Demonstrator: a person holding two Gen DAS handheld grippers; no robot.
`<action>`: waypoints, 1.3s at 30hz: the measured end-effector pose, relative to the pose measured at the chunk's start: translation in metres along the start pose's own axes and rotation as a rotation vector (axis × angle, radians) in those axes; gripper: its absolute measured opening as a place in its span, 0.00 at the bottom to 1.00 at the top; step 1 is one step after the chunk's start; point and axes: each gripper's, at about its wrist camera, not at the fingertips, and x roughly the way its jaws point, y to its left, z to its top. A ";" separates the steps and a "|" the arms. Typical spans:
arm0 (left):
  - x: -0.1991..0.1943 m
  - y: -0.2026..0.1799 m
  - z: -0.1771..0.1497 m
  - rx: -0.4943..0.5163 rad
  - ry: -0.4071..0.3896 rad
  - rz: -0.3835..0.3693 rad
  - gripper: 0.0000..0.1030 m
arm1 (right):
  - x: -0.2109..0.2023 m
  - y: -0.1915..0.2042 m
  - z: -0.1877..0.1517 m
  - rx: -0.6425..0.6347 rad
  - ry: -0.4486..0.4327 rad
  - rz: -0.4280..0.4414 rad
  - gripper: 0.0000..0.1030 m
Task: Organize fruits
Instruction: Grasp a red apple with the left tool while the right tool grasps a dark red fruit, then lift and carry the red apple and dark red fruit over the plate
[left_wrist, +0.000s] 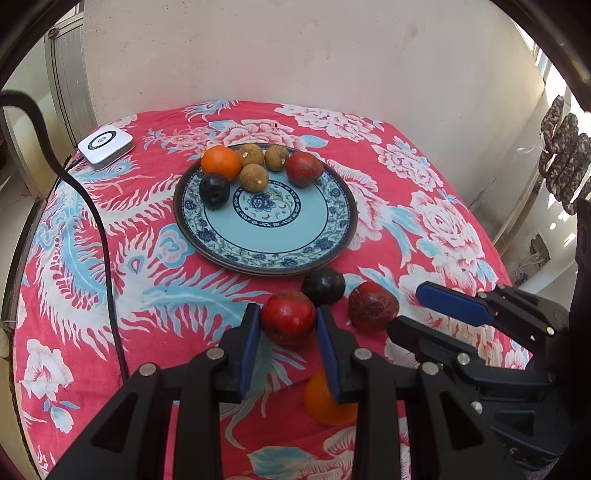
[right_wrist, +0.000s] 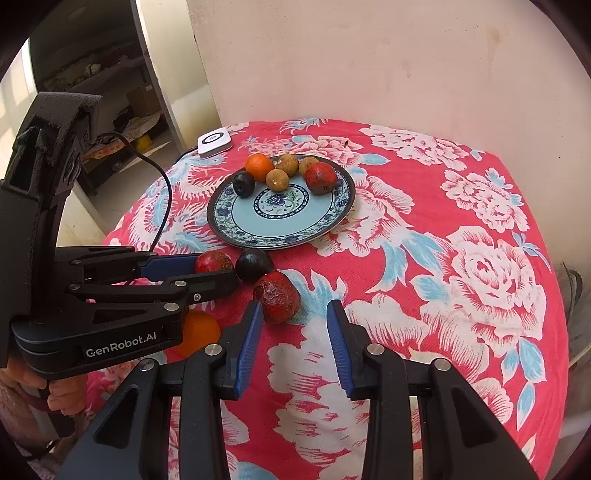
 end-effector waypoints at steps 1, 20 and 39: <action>-0.002 0.001 0.000 -0.002 -0.005 0.003 0.31 | 0.001 0.001 0.000 0.000 0.003 0.002 0.36; -0.020 0.044 0.009 -0.093 -0.054 0.064 0.31 | 0.024 0.012 0.003 -0.029 0.034 0.014 0.36; -0.023 0.050 0.009 -0.107 -0.064 0.063 0.31 | 0.018 0.015 0.004 -0.051 0.003 0.001 0.32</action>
